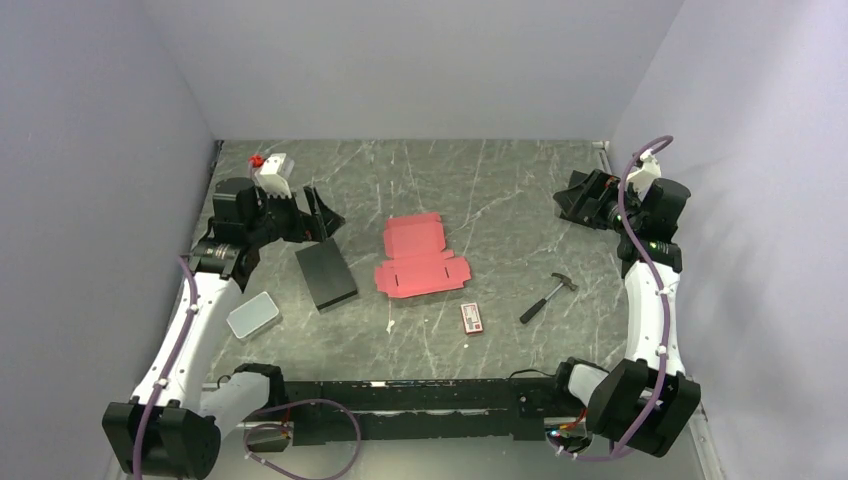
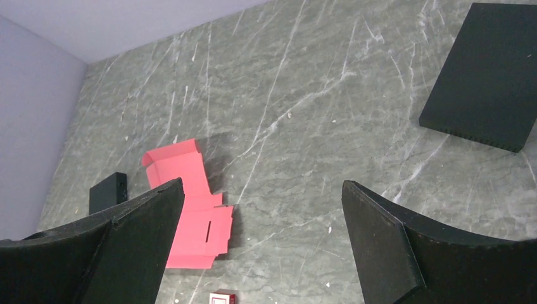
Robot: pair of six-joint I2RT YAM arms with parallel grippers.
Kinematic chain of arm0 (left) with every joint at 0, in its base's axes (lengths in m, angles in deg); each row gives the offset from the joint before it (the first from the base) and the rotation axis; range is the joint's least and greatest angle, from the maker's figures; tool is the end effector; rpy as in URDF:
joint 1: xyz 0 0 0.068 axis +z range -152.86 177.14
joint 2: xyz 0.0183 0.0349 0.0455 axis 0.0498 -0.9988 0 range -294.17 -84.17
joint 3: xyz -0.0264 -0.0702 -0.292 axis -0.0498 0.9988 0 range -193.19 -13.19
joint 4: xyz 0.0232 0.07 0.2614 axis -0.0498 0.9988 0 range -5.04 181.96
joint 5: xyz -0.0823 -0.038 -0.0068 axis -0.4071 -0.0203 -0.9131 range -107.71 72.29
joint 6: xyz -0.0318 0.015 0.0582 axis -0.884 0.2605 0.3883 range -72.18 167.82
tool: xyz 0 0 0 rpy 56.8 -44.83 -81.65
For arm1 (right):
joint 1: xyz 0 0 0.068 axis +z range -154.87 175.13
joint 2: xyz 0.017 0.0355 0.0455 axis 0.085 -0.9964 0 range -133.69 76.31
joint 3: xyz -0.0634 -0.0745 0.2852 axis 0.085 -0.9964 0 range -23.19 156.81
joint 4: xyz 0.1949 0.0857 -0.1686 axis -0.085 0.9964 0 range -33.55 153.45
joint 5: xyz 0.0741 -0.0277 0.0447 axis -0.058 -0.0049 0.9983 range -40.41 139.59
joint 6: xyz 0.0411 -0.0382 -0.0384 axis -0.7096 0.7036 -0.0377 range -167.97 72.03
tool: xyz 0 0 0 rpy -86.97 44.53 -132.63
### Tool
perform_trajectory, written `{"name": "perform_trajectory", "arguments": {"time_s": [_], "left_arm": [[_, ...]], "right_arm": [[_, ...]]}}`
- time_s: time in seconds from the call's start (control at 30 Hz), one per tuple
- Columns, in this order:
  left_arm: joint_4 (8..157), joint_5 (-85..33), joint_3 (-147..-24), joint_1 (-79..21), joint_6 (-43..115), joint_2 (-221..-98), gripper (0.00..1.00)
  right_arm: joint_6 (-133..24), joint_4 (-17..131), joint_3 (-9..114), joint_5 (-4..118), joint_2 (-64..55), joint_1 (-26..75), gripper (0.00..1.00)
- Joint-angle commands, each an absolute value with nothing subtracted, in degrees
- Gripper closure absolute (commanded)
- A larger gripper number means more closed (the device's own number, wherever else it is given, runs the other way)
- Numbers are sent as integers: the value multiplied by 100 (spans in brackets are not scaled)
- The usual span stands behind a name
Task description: Fold the paper box
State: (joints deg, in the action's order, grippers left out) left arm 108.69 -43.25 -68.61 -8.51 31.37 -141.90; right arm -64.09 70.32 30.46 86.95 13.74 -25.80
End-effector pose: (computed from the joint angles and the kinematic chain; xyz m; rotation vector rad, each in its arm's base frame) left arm 0.2287 -0.0463 0.3572 0.0949 2.0443 -0.6933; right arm 0.2499 -0.0600 0.3481 0.1965 1.9163 0.5826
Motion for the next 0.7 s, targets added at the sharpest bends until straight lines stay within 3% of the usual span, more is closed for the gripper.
{"name": "perform_trajectory", "arguments": {"time_s": [0.0, 0.27, 0.4, 0.57, 0.67], "left_arm": [[10374, -5297, -6774, -770, 2853, -14176, 1], [9435, -6296, -6382, -769, 1972, -14244, 1], [8753, -6405, -5993, -775, 1261, -14407, 1], [8648, -5849, -5911, -895, 831, -15105, 1], [8737, -4979, -6160, -1283, 1067, -15621, 1]], "right_arm": [[-6518, 7006, 3190, 8708, 1450, -2604, 0], [-6136, 6737, 2837, 9664, 1537, -2587, 0], [-5168, 6465, 2432, 10920, 1597, -2437, 0], [-4058, 6907, 2235, 11895, 1573, -2089, 0], [-3864, 6993, 2245, 11794, 1441, -1837, 0]]}}
